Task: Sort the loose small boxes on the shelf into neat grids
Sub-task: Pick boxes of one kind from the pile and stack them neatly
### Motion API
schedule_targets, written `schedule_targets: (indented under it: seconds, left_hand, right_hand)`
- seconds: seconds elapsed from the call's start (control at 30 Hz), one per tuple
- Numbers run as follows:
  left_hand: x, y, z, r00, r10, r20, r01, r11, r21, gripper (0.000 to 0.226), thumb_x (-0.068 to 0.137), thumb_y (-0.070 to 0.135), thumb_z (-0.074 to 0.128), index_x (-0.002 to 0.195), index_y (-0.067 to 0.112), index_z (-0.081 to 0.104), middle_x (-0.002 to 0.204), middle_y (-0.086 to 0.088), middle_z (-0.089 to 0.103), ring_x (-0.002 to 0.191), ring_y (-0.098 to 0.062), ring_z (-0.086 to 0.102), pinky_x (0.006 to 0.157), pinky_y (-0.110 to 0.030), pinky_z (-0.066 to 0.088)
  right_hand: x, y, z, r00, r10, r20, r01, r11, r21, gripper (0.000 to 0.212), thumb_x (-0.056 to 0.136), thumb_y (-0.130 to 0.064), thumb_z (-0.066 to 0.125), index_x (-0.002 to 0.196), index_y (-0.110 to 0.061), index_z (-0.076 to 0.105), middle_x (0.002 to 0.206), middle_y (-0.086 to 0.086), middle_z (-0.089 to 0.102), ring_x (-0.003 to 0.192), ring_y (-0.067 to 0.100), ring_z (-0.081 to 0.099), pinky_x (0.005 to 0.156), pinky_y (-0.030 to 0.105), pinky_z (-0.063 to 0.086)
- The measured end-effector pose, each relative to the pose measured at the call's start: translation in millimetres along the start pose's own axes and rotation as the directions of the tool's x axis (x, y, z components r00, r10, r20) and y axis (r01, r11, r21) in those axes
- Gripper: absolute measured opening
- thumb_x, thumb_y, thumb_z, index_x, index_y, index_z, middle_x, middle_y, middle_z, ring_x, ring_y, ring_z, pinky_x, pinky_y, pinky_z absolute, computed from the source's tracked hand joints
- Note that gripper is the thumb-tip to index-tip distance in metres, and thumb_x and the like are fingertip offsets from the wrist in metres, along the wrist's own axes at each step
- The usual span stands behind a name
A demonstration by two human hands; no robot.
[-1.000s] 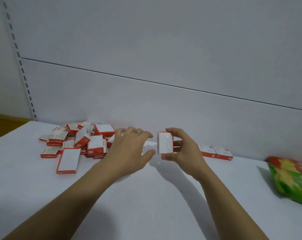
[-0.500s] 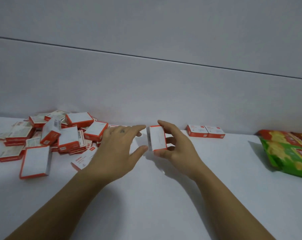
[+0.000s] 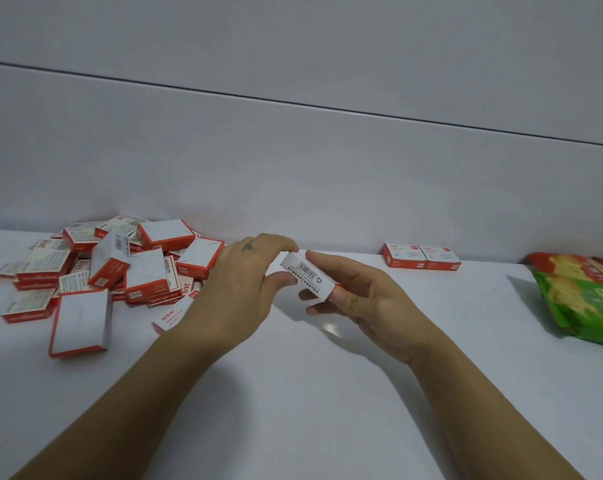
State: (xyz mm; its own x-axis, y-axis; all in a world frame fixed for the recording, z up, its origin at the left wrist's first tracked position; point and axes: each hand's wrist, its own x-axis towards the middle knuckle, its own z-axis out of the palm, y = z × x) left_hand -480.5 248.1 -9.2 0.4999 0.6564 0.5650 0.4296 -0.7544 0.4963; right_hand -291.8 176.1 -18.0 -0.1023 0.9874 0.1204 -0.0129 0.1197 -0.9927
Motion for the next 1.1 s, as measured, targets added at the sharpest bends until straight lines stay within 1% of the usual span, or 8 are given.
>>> schedule_targets:
  seconds: [0.13,0.27,0.4,0.5,0.63,0.87,1.0,1.1]
  left_hand:
    - [-2.6,1.7,-0.6,0.989,-0.114,0.09,0.126,0.982,-0.138,0.019,0.092,0.026,0.056,0.11,0.023,0.051,0.104,0.011,0.064,0.091,-0.003,0.055,0.074,-0.017,0.044]
    - [-2.0,3.5,4.2,0.961,-0.256,0.103,0.276,0.909,-0.311,0.012,0.093,0.03,0.054,0.102,0.023,0.05,0.094,0.015,0.065,0.087,0.002,0.062,0.068,-0.011,0.048]
    - [-0.1,8.7,8.4,0.9,-0.405,0.159,0.426,0.742,-0.518,0.026,0.087,0.038,0.057,0.106,0.02,0.057,0.092,0.005,0.073,0.078,-0.01,0.07,0.077,-0.033,0.058]
    - [-0.2,10.6,8.1,0.891,-0.391,0.231,0.445,0.648,-0.618,0.04,0.078,0.041,0.06,0.114,0.024,0.057,0.094,0.003,0.073,0.08,-0.015,0.07,0.079,-0.041,0.058]
    - [-1.4,8.9,10.2,0.897,-0.355,0.262,0.437,0.631,-0.641,0.042,0.082,0.02,0.07,0.119,0.033,0.055,0.106,0.004,0.07,0.09,-0.02,0.069,0.081,-0.05,0.055]
    - [-1.1,6.3,11.9,0.9,-0.361,0.244,0.428,0.626,-0.652,0.042,0.083,0.011,0.069,0.116,0.034,0.057,0.103,0.003,0.071,0.094,-0.02,0.068,0.084,-0.046,0.056]
    - [-2.6,7.2,11.6,0.898,-0.35,0.268,0.434,0.597,-0.674,0.039,0.087,0.013,0.064,0.118,0.037,0.059,0.108,0.001,0.07,0.101,-0.021,0.067,0.084,-0.044,0.056]
    - [-1.7,6.5,10.1,0.893,-0.358,0.274,0.442,0.57,-0.693,0.04,0.089,0.015,0.061,0.122,0.038,0.057,0.111,-0.002,0.069,0.1,-0.023,0.067,0.084,-0.044,0.056]
  right_hand:
    - [-2.8,-7.2,4.0,0.991,-0.026,-0.131,0.007,0.99,-0.142,0.031,0.098,-0.002,0.045,0.123,-0.012,0.062,0.121,0.001,0.067,0.11,0.024,0.063,0.095,0.038,0.051]
    - [-2.8,-10.7,9.5,0.952,-0.058,-0.3,0.005,0.985,-0.173,0.027,0.096,-0.006,0.053,0.114,-0.018,0.067,0.1,-0.001,0.072,0.096,0.021,0.065,0.088,0.032,0.054]
    - [-2.6,-13.5,14.2,0.943,-0.071,-0.326,0.008,0.981,-0.193,0.023,0.087,-0.006,0.066,0.108,-0.015,0.069,0.083,0.006,0.068,0.074,0.016,0.065,0.071,0.025,0.055]
    - [-1.5,-13.2,14.3,0.916,-0.051,-0.398,0.006,0.994,-0.113,0.019,0.085,-0.002,0.066,0.102,-0.009,0.07,0.086,0.008,0.073,0.076,0.019,0.068,0.068,0.028,0.056]
    - [-3.2,-17.7,11.6,0.906,-0.007,-0.424,0.011,1.0,0.007,0.018,0.087,-0.003,0.063,0.104,-0.007,0.07,0.094,0.009,0.075,0.083,0.021,0.07,0.069,0.028,0.055]
    - [-2.9,-18.5,14.6,0.902,0.005,-0.431,-0.013,1.0,-0.016,0.019,0.087,-0.004,0.064,0.104,-0.009,0.07,0.095,0.007,0.074,0.086,0.021,0.07,0.068,0.025,0.055]
    - [-3.8,-17.6,16.1,0.91,0.022,-0.413,-0.042,0.998,-0.041,0.015,0.086,-0.003,0.066,0.099,-0.009,0.065,0.098,0.006,0.074,0.086,0.026,0.071,0.072,0.034,0.057]
    - [-3.8,-17.1,19.0,0.912,0.004,-0.41,-0.035,0.997,-0.068,0.015,0.086,-0.004,0.066,0.099,-0.011,0.064,0.098,0.003,0.074,0.086,0.027,0.07,0.073,0.034,0.058]
